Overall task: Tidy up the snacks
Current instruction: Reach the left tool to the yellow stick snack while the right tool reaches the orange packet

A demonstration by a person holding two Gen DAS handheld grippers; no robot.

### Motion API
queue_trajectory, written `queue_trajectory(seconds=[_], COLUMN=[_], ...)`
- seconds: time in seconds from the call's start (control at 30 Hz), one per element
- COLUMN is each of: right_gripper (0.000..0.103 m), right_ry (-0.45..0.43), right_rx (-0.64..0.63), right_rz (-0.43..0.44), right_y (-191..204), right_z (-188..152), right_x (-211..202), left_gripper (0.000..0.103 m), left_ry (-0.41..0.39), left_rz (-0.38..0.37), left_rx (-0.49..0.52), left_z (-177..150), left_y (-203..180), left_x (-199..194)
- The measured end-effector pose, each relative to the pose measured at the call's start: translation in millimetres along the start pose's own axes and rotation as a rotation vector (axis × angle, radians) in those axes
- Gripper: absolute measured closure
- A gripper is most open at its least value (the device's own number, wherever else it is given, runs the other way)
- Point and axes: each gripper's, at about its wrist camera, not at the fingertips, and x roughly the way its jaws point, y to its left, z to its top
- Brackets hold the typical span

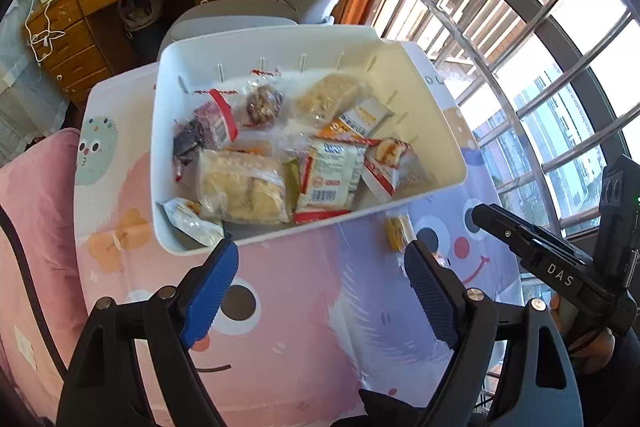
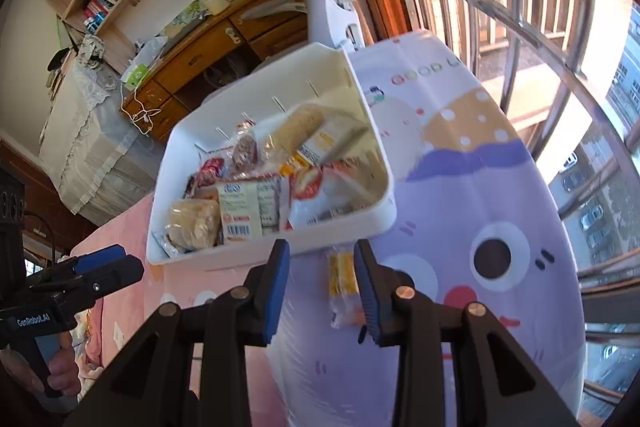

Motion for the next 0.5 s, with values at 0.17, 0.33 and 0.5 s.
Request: queue_trajectory(seconds=[0.17,0.33,0.5], right_gripper=[0.066,0.064,0.061], right_ry=[0.040,0.078,0.097], right_rx=[0.030,0.008,-0.033], right_rz=[-0.006,-0.033,-0.068], right_y=[-12.5,-17.1,-22.7], right_z=[-22.1,-42.3,-59.7], right_x=[3.9,11.2,17.1], left_gripper=[0.019,0.019,0.019], left_ry=[0.047,0.084,0.139], left_rz=[0.004,0.008,0.007], left_rx=[0.005,0.017,0.017], left_z=[-8.1,-12.0,-13.6], left_y=[-14.3,-27.8,-38.2], left_x=[14.8,30.0,48.8])
